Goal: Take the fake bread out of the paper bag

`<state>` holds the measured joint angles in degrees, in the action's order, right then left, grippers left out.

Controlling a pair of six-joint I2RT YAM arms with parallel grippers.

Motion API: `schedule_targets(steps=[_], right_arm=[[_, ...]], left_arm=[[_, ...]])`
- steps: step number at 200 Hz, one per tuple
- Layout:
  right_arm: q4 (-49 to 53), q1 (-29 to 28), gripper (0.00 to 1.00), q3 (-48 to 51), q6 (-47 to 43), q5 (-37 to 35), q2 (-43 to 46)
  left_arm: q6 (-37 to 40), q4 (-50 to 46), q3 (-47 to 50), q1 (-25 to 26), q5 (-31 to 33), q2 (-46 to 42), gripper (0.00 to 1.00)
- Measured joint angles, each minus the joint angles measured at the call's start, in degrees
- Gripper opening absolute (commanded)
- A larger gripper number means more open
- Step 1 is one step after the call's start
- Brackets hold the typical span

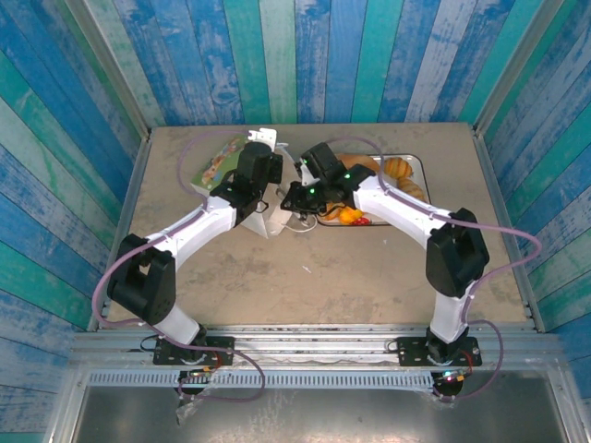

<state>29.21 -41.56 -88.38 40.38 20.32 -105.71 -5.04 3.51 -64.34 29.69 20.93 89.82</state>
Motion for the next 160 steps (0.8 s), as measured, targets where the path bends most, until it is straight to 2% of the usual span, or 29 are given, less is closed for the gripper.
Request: schedule_targets(steps=[105, 160], right_arm=[[6.3, 0.1, 0.01, 9.0, -1.5, 1.8, 10.5], [9.4, 1.1, 0.01, 14.6, -1.5, 1.6, 19.2]], left_arm=[[-1.2, 0.4, 0.0, 0.0, 2.8, 0.0, 0.00], [-1.5, 0.6, -0.2, 0.0, 4.0, 0.0, 0.01]])
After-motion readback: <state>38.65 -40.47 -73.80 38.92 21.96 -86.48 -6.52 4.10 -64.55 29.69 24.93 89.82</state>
